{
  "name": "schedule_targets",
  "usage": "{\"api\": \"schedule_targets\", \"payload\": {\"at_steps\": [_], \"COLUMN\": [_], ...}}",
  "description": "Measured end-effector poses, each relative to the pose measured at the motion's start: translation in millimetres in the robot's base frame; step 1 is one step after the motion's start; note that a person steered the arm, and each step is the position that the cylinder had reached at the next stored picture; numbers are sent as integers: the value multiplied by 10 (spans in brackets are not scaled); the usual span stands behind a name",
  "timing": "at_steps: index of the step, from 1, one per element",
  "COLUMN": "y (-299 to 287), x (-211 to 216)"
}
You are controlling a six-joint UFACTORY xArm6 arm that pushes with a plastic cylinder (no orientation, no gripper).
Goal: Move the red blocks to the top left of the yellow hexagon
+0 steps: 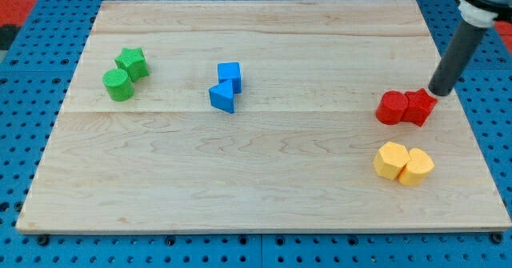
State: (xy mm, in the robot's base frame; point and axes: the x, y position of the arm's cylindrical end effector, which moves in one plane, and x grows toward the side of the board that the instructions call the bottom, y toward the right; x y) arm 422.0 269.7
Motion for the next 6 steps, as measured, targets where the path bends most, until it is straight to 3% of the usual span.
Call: {"api": "schedule_targets", "payload": {"at_steps": [2,4,6], "y": [-805,-1148,-1523], "x": [471,-150,317]}}
